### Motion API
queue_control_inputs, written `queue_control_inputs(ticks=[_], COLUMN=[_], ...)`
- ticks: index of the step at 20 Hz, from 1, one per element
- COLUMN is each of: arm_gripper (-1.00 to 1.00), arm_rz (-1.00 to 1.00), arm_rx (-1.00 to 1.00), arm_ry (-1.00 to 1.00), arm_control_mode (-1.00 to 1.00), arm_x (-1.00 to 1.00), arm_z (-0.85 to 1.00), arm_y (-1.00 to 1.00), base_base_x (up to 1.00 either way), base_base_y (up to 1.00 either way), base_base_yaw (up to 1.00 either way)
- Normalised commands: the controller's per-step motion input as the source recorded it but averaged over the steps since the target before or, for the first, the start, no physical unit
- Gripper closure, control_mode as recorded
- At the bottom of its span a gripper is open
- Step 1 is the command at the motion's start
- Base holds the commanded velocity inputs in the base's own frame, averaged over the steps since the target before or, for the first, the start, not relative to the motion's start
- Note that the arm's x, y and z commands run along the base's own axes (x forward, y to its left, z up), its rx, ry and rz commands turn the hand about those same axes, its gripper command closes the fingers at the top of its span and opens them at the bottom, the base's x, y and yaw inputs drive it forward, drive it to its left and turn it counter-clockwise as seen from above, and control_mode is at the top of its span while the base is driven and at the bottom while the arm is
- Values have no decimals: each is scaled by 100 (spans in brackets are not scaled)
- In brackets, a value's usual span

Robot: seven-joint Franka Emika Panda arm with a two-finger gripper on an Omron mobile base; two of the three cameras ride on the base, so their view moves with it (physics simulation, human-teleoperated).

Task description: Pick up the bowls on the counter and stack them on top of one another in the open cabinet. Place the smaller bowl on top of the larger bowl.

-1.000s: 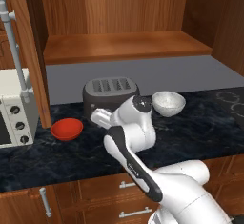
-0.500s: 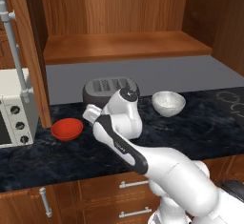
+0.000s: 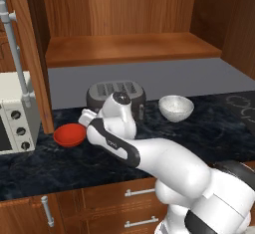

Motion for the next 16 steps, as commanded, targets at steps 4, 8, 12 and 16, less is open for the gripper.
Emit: queue_control_inputs(ticks=[4,8,12,16], arm_gripper=[-100,-100,-100,-100], arm_rz=[-4,-5,-4,-4], arm_rx=[0,0,0,0], arm_ry=[-1,0,1,1], arm_control_mode=[-100,-100,-100,-100], arm_x=[13,12,19,27], arm_z=[-23,-19,-15,-12], arm_y=[3,0,5,15], base_base_x=[0,0,0,0], base_base_y=[0,0,0,0], base_base_yaw=[0,0,0,0])
